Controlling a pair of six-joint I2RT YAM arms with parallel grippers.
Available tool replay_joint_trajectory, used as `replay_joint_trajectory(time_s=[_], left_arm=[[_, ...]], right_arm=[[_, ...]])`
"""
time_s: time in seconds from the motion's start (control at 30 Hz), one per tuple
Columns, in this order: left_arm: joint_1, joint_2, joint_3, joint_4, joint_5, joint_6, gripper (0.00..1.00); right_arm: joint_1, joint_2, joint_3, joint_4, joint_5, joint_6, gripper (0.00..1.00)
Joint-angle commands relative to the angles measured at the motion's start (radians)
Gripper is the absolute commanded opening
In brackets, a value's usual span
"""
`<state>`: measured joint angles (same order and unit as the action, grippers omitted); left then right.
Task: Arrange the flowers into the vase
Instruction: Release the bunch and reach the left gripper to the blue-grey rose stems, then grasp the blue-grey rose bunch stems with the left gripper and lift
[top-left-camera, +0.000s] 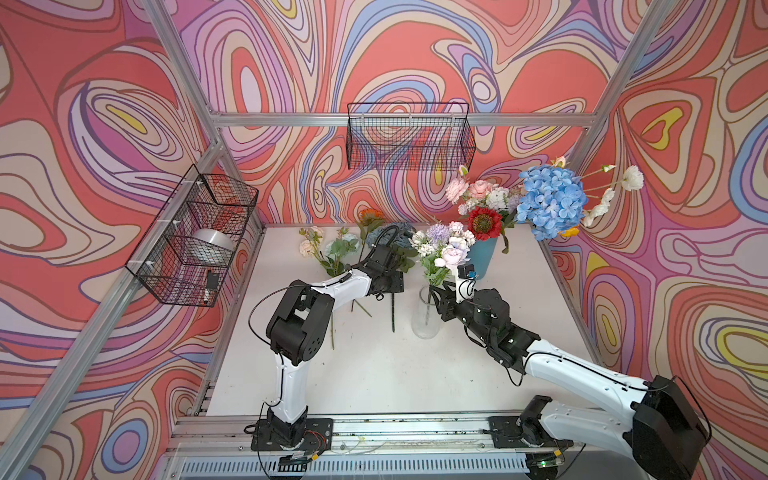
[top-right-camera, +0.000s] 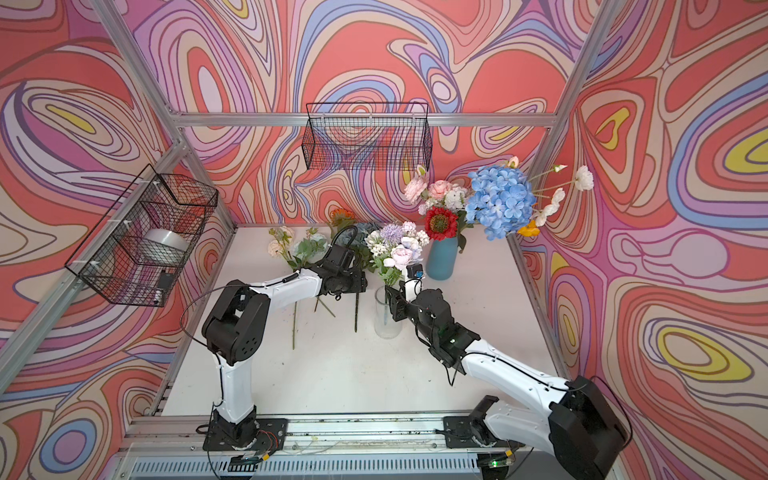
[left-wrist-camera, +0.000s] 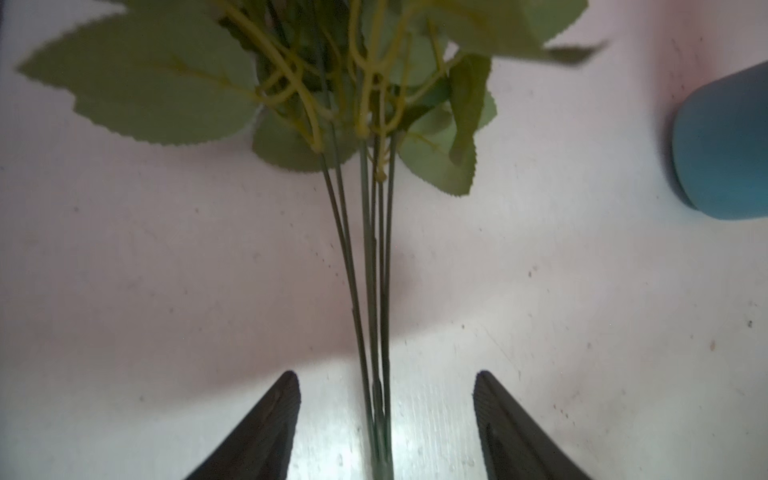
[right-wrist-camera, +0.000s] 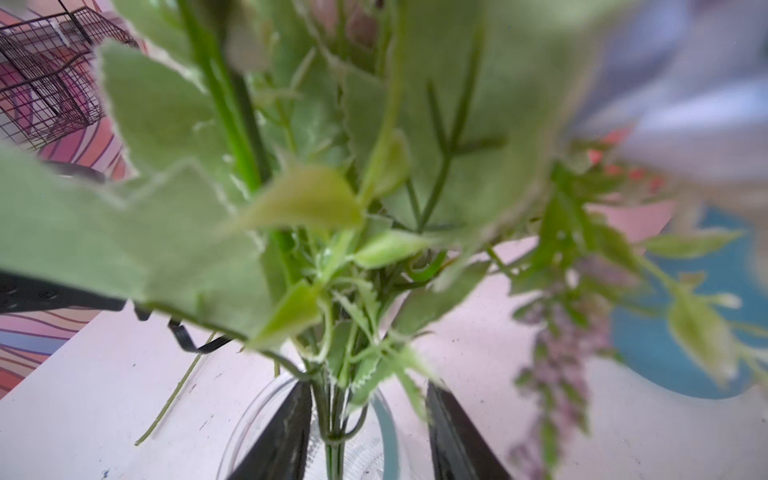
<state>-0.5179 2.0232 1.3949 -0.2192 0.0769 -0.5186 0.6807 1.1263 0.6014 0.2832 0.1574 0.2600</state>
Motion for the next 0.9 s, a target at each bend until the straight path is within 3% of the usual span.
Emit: replay_joint_trajectory(time_s=[0.0, 0.37, 0.57, 0.7, 0.87], left_arm=[[0.035, 0.047, 0.057, -0.039, 0.011, 0.014, 0.67], [0.054, 0.166, 0.214, -0.080, 0.112, 0.033, 0.61], [0.054, 0.214, 0.248, -0.122, 0.103, 0.039, 0.54], [0.055, 0.220, 0.252, -0.134, 0.098, 0.049, 0.34], [0.055, 0.176, 0.238, -0.121, 0.154, 0.059, 0.01]], right_arm=[[0.003, -0.003, 0.003, 0.007, 0.004, 0.044, 0.48], [0.003, 0.001, 0.020, -0.007, -0.019, 0.074, 0.52], [0.004, 0.001, 0.020, -0.007, -0.007, 0.076, 0.52], [0.003, 0.004, 0.022, -0.014, -0.002, 0.074, 0.52], [0.003, 0.019, 0.023, -0.003, -0.009, 0.085, 0.53]])
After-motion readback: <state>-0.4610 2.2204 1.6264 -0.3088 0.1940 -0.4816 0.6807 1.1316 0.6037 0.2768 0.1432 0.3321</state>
